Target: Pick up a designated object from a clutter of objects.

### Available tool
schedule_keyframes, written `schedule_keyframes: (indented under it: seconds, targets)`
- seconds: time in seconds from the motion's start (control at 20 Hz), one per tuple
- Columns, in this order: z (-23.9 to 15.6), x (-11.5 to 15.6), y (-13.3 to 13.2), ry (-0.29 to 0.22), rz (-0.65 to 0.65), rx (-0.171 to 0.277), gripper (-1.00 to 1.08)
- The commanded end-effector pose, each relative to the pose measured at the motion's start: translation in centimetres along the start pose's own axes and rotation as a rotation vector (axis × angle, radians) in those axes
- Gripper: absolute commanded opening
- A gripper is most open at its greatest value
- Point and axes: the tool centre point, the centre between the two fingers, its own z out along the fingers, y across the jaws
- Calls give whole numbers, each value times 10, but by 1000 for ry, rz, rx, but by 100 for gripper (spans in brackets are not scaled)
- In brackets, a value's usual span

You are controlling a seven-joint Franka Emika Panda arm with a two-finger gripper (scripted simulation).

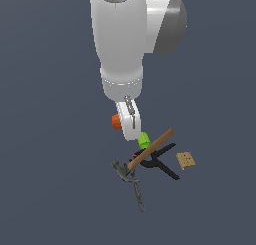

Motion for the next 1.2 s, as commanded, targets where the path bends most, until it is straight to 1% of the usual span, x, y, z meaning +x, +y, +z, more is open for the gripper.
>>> schedule_keyframes:
  seconds: [0.0, 0.25, 0.55, 0.85, 1.15]
  targets:
    - [-24, 20, 7, 0, 0, -1, -100]
    - [-66, 55, 18, 2, 1, -4, -100]
    - [-98, 83, 24, 4, 1, -6, -100]
    - [-112, 95, 26, 5, 2, -7, -100]
    - [-112, 95, 25, 5, 2, -7, -100]
